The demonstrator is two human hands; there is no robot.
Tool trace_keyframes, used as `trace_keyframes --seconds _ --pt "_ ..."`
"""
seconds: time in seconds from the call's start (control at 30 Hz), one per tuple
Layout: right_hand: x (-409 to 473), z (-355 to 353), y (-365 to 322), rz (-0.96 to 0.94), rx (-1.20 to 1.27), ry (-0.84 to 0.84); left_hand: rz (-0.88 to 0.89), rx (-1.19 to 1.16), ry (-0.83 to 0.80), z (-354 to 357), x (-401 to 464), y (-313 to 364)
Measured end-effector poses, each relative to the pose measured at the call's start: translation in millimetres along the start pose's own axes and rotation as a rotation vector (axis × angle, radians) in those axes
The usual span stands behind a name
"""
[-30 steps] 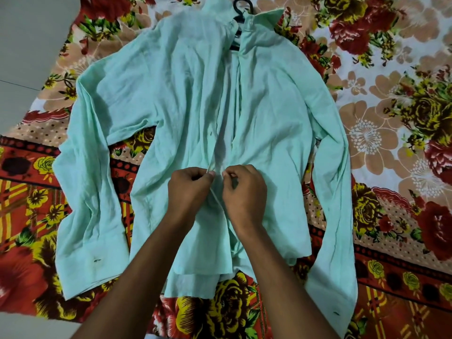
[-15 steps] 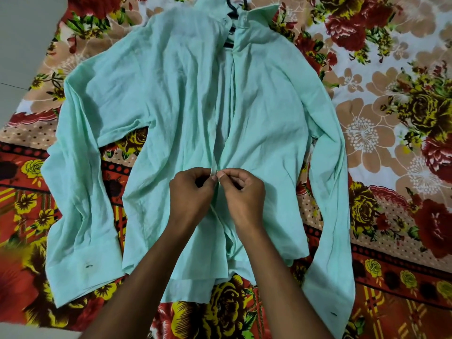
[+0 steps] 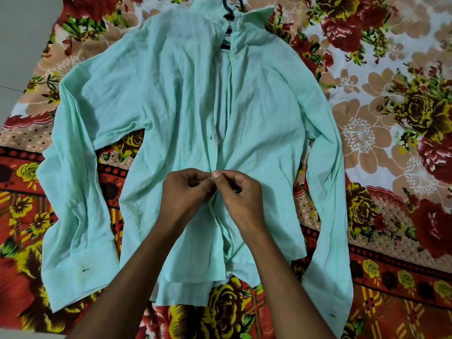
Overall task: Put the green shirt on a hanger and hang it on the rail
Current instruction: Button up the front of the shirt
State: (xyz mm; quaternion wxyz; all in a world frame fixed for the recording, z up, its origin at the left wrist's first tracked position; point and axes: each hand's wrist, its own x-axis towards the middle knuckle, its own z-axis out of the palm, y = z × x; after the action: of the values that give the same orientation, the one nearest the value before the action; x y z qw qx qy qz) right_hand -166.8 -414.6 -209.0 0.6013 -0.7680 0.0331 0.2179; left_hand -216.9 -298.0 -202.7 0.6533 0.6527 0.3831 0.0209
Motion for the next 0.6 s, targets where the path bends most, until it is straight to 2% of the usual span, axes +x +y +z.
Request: trace_keyframes --seconds 0.17,0.4,0.6 --pt "3.3 2.8 3.9 -0.026 -0.088 0.04 -0.052 -0.049 0.037 1.6 0.6 -3.1" --pt "6.6 1.4 5.6 0.007 -0.139 -0.005 -0.125 -0.188 -0.005 -1.7 -1.8 -1.7" --pt "7.9 5.4 3.7 -0.001 -0.295 0.091 -0.296 -0.324 0.016 0.0 5.1 2.2"
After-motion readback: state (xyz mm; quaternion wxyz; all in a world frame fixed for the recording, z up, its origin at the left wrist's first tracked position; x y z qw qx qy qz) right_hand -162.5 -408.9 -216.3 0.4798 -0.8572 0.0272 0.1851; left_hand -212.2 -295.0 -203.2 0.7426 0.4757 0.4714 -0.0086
